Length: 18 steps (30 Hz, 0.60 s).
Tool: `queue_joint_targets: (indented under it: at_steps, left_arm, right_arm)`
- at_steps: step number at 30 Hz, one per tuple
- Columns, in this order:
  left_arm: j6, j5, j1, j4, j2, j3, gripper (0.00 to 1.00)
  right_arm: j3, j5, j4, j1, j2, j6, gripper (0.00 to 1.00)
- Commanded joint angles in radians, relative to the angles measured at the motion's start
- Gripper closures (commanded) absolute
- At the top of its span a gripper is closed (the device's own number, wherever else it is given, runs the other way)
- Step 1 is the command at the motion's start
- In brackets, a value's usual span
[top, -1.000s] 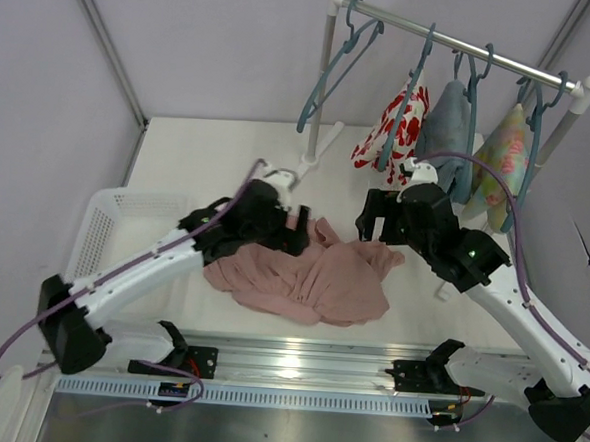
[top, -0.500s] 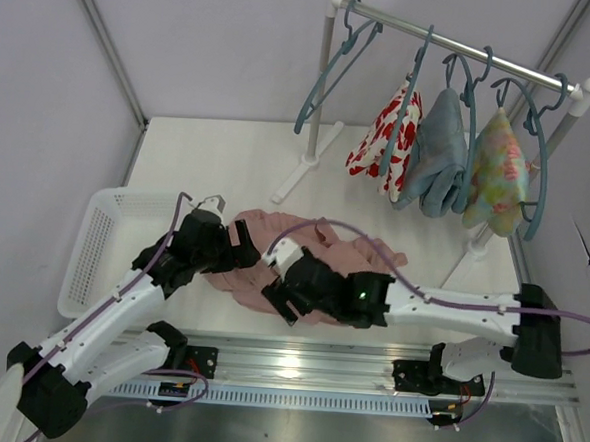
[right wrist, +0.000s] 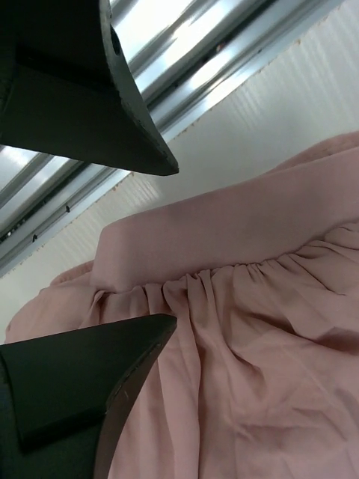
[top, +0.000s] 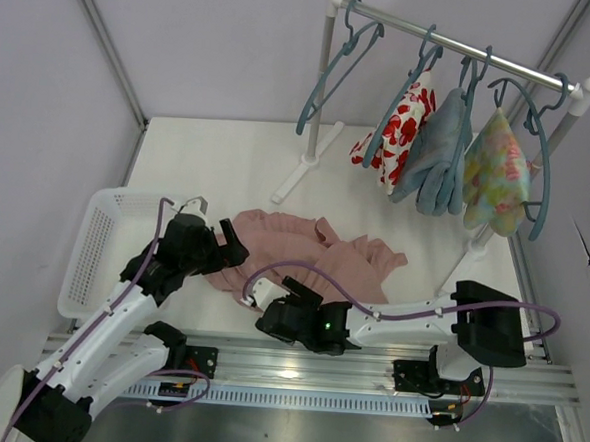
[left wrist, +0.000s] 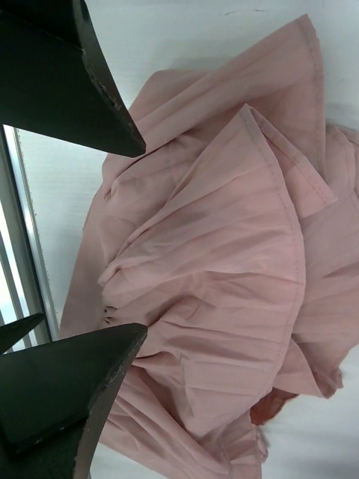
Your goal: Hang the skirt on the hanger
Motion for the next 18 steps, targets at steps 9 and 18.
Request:
queue_joint_targets:
  at_steps: [9, 18]
  left_arm:
    - [0.06, 0.014, 0.044, 0.009, 0.041, 0.017, 0.01]
    - [0.223, -0.018, 0.044, -0.064, -0.015, 0.16, 0.01]
  right_arm:
    - [0.001, 0.138, 0.105, 0.016, 0.115, -0.059, 0.64]
    - [0.136, 0.002, -0.034, -0.108, -0.05, 0.037, 1.0]
